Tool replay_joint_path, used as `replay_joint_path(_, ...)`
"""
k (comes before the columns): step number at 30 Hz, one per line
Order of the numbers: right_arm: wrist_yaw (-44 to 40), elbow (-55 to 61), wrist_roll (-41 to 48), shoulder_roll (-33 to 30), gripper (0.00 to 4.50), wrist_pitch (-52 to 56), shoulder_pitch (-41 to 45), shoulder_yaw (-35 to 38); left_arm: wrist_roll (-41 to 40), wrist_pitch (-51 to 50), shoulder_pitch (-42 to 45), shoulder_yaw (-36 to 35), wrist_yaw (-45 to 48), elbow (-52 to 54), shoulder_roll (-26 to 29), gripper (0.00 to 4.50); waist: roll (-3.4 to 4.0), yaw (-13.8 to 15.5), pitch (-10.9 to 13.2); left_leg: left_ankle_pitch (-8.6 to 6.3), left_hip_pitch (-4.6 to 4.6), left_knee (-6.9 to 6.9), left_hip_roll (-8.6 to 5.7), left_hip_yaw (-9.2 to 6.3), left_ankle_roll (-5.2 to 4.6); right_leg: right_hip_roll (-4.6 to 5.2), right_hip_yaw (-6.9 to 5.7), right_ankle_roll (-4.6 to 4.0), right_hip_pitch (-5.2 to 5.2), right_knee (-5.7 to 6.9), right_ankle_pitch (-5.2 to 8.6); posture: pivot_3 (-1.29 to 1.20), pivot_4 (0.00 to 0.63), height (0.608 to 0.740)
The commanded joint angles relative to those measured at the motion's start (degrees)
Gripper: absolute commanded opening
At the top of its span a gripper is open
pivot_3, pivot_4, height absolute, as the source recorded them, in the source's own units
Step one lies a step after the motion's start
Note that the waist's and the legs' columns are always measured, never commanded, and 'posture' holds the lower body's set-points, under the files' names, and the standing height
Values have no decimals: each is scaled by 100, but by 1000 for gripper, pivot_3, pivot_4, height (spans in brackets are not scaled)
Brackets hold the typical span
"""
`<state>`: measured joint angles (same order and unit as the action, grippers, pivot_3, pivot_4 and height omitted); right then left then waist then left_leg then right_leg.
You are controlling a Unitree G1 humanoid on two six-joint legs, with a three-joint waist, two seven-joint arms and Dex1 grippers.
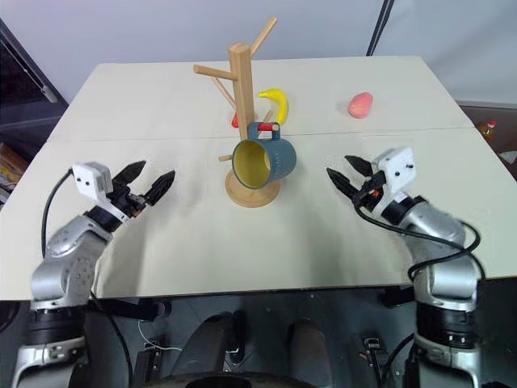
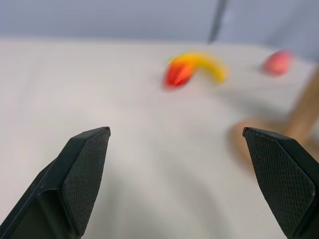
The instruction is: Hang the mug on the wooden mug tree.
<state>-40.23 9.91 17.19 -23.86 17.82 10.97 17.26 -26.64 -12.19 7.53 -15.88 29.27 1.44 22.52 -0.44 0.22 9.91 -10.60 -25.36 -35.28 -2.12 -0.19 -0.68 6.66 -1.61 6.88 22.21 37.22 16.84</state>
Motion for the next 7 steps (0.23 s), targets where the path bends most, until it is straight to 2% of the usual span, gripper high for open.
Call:
replay_joint_path(1,112,-440,141,132,2467,-625,27,152,232,395,-190,-207,-278,23,-94,4500,0,10,0,0,0,0,0,0,0,0,0,0,0,0,0,0,150,740)
replay_joint_path(7,-171,-1031,249,49,2467,-1009,108,-64,335,491,-530,-235,-475,191,-172,4500,0,36,0,-1,0,0,0,0,1,4,0,-1,-1,-5,0,0,150,740)
